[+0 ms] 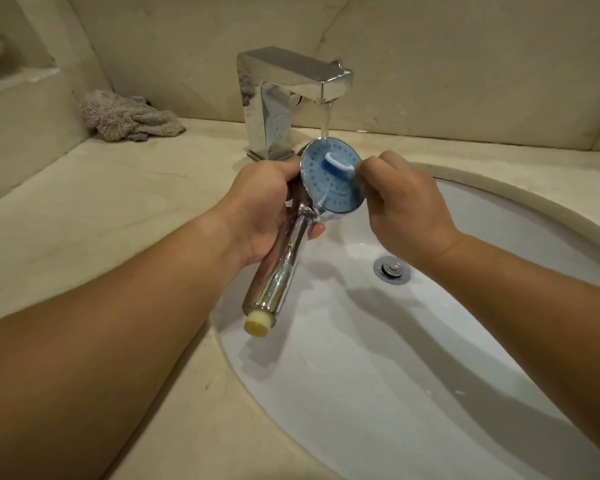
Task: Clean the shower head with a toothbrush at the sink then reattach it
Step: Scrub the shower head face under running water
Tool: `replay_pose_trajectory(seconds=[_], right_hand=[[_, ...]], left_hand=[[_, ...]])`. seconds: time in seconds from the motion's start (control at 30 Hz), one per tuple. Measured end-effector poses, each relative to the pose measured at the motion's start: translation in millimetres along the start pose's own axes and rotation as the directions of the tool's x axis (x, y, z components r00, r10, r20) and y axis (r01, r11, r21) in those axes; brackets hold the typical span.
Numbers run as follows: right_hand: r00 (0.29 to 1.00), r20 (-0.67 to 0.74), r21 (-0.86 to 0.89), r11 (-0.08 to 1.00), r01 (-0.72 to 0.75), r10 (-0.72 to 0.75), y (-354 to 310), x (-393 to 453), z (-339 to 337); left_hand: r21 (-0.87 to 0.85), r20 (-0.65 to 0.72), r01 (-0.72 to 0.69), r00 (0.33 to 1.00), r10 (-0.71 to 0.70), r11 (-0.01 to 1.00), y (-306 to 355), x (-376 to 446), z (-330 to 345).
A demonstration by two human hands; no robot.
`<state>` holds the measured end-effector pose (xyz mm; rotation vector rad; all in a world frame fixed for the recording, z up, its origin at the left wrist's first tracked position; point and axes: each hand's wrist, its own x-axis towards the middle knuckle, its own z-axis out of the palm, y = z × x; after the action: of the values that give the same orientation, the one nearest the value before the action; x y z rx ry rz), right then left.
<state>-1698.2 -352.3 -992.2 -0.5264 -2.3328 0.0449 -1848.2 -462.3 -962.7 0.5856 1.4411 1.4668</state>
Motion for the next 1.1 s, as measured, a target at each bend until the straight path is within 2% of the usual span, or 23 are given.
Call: replay_pose_trajectory(seconds=[0.07, 0.13, 0.23, 0.3, 0.43, 0.47, 0.57, 0.6, 0.73, 0.87, 0.9, 1.03, 1.1], right_hand=[[0.994, 0.06, -0.003, 0.996, 0.094, -0.094, -8.2, -6.3, 2.4], [0.99, 0.087, -0.003, 0.994, 0.109, -0.109, -11.8, -6.0, 4.0], [0.992, -0.014, -0.011, 0.992, -0.124, 0.124, 1.5, 3.2, 2.1], [0.983, -0.033, -0.012, 0.983, -0.181, 0.181, 5.1, 1.5, 0.1], [0.998, 0.043, -0.005, 0.999, 0.035, -0.034, -17.4, -5.3, 2.7], [0.999, 0.04, -0.014, 1.0, 0.02, -0.019, -16.5, -2.3, 2.4], [0.988, -0.04, -0.012, 0.989, -0.148, 0.147, 0.1, 5.4, -1.6], [0.988, -0.045, -0.015, 0.988, -0.151, 0.15, 1.9, 2.9, -2.6], [0.999, 0.041, -0.022, 1.0, 0.017, -0.016, -12.6, -10.5, 5.2], [0.984, -0.05, -0.022, 0.985, -0.17, 0.169, 5.1, 0.2, 5.6], [0.986, -0.052, -0.021, 0.987, -0.158, 0.156, 5.4, -2.8, 4.9], [0.999, 0.017, 0.006, 0.999, 0.041, -0.041, -12.0, -16.7, 10.9], [0.999, -0.031, 0.0, 0.999, -0.033, 0.033, -7.8, -8.3, 12.1]], left_hand=[[0.003, 0.001, 0.007, 1.0, -0.007, 1.0, 0.2, -0.2, 0.8], [0.003, -0.006, 0.002, 1.0, -0.002, 1.0, 1.0, -0.6, 0.7], [-0.01, -0.025, -0.008, 1.0, 0.008, 1.0, 1.6, -1.1, 0.7], [-0.015, -0.034, -0.008, 0.999, 0.008, 1.0, 0.5, -1.5, 1.1], [0.0, -0.032, 0.002, 0.999, -0.002, 1.0, -0.1, -2.1, 1.2], [-0.003, -0.032, 0.0, 0.999, -0.001, 1.0, 0.3, -2.5, 1.6], [-0.03, -0.046, -0.01, 0.999, 0.008, 1.0, 0.5, -3.8, 2.8], [-0.033, -0.049, -0.007, 0.999, 0.005, 0.999, 0.3, -3.9, 3.3], [-0.032, -0.053, -0.007, 0.999, 0.005, 0.999, 0.5, -4.1, 3.1], [-0.063, -0.063, -0.015, 0.998, 0.011, 0.998, 0.5, -2.8, 1.8], [-0.059, -0.063, -0.013, 0.998, 0.009, 0.998, -0.2, -1.7, 1.4], [-0.06, -0.07, -0.005, 0.998, 0.001, 0.998, -0.1, 0.8, 0.4], [-0.07, -0.07, -0.008, 0.998, 0.003, 0.998, 0.5, 1.0, 0.3]])
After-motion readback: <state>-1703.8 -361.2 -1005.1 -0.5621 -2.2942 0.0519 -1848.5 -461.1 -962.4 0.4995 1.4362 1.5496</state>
